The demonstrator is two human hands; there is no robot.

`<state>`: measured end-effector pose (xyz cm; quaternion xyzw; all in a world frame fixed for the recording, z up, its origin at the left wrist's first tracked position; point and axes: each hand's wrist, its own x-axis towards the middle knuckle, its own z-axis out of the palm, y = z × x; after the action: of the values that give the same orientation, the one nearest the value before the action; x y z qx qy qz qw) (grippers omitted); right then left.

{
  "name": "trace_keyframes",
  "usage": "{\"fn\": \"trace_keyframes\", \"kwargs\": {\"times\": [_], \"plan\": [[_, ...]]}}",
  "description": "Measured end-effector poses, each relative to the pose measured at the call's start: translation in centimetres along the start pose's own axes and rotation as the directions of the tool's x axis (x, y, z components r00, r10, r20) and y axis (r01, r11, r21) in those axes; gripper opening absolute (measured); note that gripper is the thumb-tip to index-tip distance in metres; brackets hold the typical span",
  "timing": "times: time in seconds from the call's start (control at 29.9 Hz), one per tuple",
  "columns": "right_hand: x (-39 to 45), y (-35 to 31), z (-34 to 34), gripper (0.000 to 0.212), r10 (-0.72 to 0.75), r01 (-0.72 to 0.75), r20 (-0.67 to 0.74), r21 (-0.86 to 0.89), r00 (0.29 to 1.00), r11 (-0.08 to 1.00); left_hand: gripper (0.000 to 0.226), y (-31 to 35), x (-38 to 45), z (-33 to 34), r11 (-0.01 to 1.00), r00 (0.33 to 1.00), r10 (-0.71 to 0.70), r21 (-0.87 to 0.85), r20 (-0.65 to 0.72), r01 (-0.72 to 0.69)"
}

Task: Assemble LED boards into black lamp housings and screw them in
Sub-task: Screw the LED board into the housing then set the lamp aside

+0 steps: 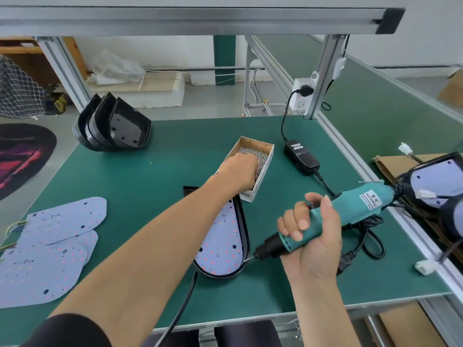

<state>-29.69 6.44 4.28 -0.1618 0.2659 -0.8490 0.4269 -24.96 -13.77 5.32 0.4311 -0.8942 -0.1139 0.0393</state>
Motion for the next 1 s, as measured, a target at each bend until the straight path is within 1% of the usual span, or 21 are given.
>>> {"fn": "trace_keyframes", "kwargs": {"times": [0.07,0.17,0.27,0.33,0.44,0.57,0.64,0.77,0.87,0.94,1.0], "plan": [[0.0,0.0,0.1,0.019,0.000,0.000,0.001,-0.004,1.000,1.000,0.006,0.0,-0.2,-0.1,1.000,0.999,-0.019,-0.009,-0.031,0.019],[-0.1,-0.1,0.2,0.018,0.001,-0.001,-0.004,-0.007,1.000,1.000,0.013,-0.1,-0.6,-0.4,0.998,0.996,-0.039,-0.052,-0.086,0.034],[-0.1,-0.2,0.4,0.021,0.000,0.000,-0.014,-0.008,1.000,1.000,0.012,0.2,-1.5,-1.5,0.984,0.981,-0.065,-0.178,-0.181,0.032],[-0.2,-0.3,0.6,0.023,-0.002,0.002,-0.014,0.000,1.000,1.000,0.014,0.3,-2.8,-2.3,0.941,0.965,-0.103,-0.339,-0.241,0.016],[-0.4,-0.7,1.1,0.025,-0.017,0.018,-0.011,0.046,1.000,0.999,0.011,0.5,-7.3,-3.6,0.805,0.926,-0.175,-0.591,-0.334,-0.060],[-0.7,-1.4,2.0,0.020,-0.035,0.039,-0.032,0.163,0.999,0.986,0.020,0.9,-16.3,-3.4,0.646,0.910,-0.228,-0.753,-0.345,-0.123],[-0.8,-1.7,2.5,0.020,-0.039,0.047,-0.041,0.222,0.998,0.974,0.019,1.2,-19.9,-2.6,0.554,0.901,-0.280,-0.822,-0.330,-0.129],[-1.1,-1.9,3.6,0.023,-0.038,0.046,-0.030,0.313,0.999,0.949,0.017,1.8,-23.2,-0.6,0.370,0.883,-0.389,-0.922,-0.264,-0.112],[-1.3,-1.9,4.5,0.022,-0.035,0.040,-0.022,0.345,0.999,0.938,0.010,2.5,-23.8,-0.1,0.202,0.891,-0.403,-0.970,-0.208,-0.135],[-1.4,-1.9,4.8,0.022,-0.034,0.038,-0.019,0.357,0.999,0.933,0.010,2.9,-23.9,0.0,0.141,0.886,-0.417,-0.977,-0.205,-0.160],[-1.4,-1.9,4.9,0.021,-0.033,0.040,-0.028,0.363,0.999,0.931,0.010,3.0,-24.0,0.0,0.126,0.879,-0.427,-0.976,-0.214,-0.176]]}}
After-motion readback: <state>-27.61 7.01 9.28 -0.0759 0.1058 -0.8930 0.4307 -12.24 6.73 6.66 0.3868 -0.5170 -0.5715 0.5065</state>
